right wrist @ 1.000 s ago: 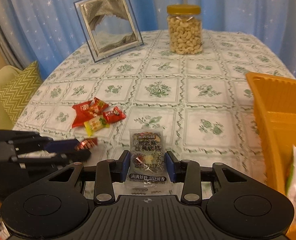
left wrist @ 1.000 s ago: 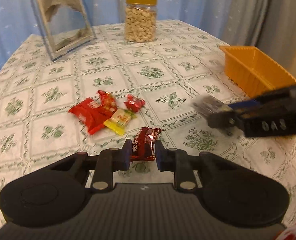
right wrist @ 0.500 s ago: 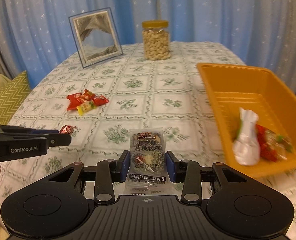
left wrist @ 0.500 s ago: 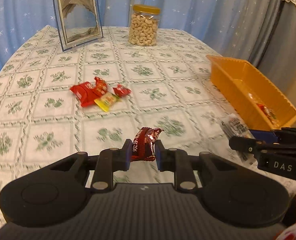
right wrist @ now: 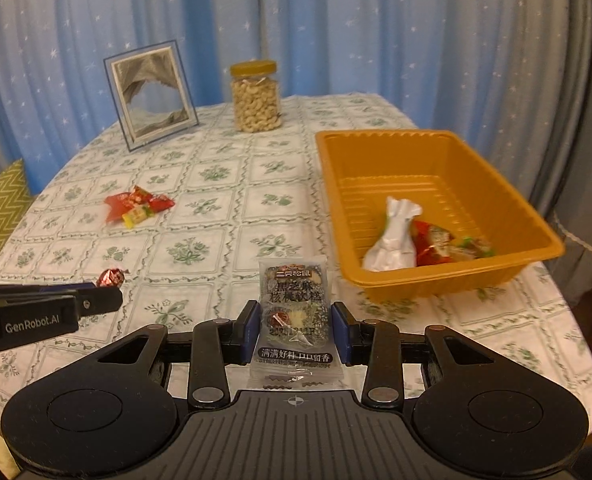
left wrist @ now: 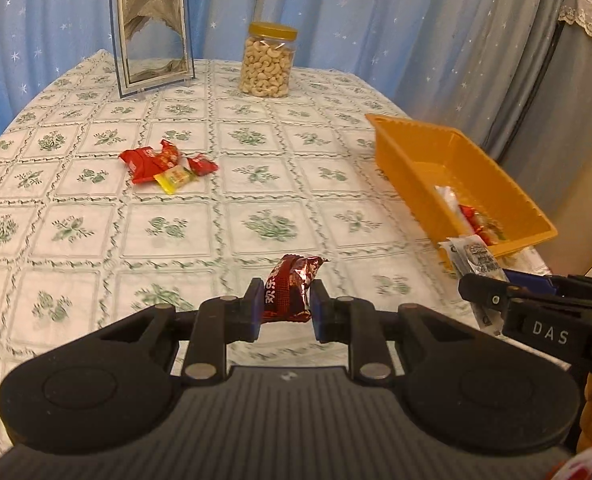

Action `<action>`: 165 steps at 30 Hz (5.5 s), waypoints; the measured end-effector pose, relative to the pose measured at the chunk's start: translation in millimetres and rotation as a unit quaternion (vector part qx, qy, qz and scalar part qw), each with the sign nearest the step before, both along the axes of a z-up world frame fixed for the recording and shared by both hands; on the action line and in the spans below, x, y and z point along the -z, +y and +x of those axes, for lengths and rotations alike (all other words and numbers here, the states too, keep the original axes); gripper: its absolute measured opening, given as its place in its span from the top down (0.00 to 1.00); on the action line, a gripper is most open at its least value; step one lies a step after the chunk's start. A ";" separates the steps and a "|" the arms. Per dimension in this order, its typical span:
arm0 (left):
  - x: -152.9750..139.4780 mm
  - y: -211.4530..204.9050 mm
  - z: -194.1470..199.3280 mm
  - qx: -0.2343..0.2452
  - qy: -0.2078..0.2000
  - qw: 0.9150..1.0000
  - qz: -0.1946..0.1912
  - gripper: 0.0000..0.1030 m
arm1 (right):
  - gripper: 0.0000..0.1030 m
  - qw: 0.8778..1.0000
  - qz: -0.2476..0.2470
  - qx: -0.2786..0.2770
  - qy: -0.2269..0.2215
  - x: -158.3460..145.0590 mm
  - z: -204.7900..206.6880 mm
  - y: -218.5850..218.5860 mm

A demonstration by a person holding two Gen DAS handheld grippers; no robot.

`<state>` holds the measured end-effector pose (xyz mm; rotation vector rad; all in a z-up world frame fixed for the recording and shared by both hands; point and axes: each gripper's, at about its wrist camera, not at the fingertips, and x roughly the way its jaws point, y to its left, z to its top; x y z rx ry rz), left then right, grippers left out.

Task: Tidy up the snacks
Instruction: 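Carry the cake packet and dark red candy over the orange tray with both tools, then open both tools to drop the cake packet and red candy into the tray, then move both tools back toward the remaining red snacks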

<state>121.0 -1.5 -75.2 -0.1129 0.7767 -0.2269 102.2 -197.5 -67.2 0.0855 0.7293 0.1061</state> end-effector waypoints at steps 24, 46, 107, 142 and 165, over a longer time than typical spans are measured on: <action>-52.9 -58.8 -33.1 0.029 -0.035 0.999 0.002 0.79 | 0.63 0.999 0.022 0.024 -0.043 -44.7 -38.4 -38.6; -69.6 -126.2 -1.2 0.086 -0.054 0.995 -0.001 0.79 | 0.63 0.994 0.017 0.088 -0.064 -61.3 -27.9 -117.7; -32.5 -156.3 109.8 0.097 -0.046 0.994 0.008 0.59 | 0.62 0.998 0.002 0.062 -0.015 -18.6 102.3 -150.9; -95.7 -71.7 -16.7 0.025 -0.068 0.997 0.012 0.18 | 0.35 0.996 0.045 0.064 -0.050 -91.0 -17.5 -100.4; -112.4 -7.0 -49.5 -0.035 -0.081 0.996 0.014 0.13 | 0.33 0.997 0.034 0.007 -0.066 -104.3 -35.2 -38.2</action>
